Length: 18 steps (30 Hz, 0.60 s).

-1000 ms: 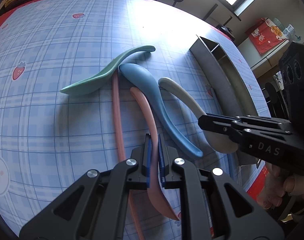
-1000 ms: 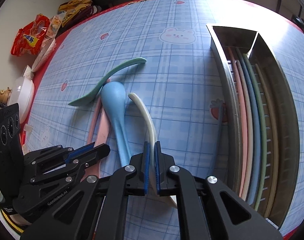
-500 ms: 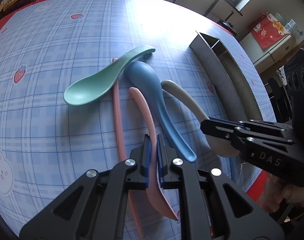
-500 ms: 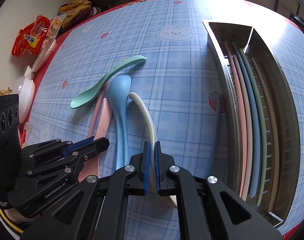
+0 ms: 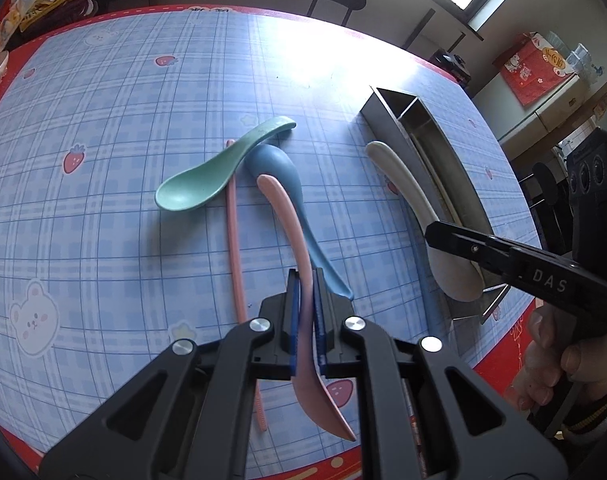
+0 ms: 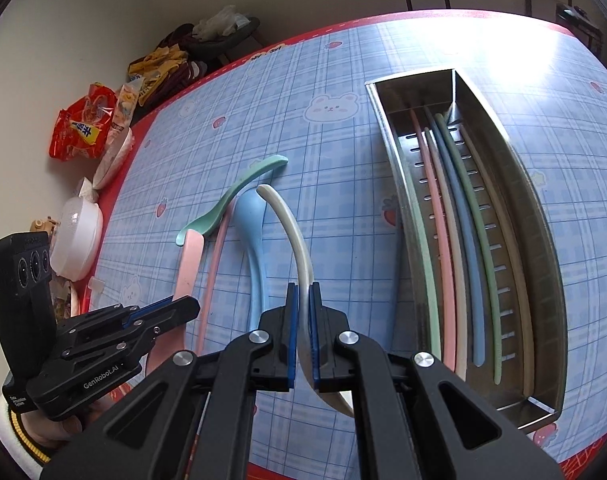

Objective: Organize utensils

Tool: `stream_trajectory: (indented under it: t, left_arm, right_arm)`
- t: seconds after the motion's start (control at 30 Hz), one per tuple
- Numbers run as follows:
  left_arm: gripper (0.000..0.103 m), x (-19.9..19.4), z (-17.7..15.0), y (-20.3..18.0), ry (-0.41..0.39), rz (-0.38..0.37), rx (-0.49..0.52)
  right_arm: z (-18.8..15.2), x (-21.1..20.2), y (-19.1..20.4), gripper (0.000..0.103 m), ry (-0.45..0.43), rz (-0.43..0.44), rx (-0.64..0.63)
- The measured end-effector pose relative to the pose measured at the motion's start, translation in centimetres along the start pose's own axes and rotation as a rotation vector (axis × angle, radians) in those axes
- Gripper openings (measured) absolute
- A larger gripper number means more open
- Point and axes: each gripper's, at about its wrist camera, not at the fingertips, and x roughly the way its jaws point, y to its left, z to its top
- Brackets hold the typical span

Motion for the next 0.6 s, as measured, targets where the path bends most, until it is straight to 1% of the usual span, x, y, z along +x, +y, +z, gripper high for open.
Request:
stream_trajectory:
  t: [0.17, 0.3, 0.43, 0.6]
  left_arm:
    - [0.011, -0.6, 1.0, -2.3, -0.015, 0.005, 0.035]
    - [0.011, -0.6, 2.2, -4.9, -0.024, -0.008, 0.069]
    - [0.011, 0.0, 3.5, -7.8, -0.023, -0.028, 0.097]
    - [0.011, 1.6, 5.1, -11.0, -0.002, -0.042, 0.116]
  right_arm:
    - [0.0, -1.9, -2.2, 0.006, -0.043, -0.006, 0.043]
    - [-0.1, -3.3, -4.5, 0.006, -0.068, -0.014, 0.079]
    - [0.0, -4.4, -6.5, 0.006, -0.090, -0.019, 0.109]
    - [-0.1, -5.2, -9.2, 0.006, -0.106, -0.016, 0.154]
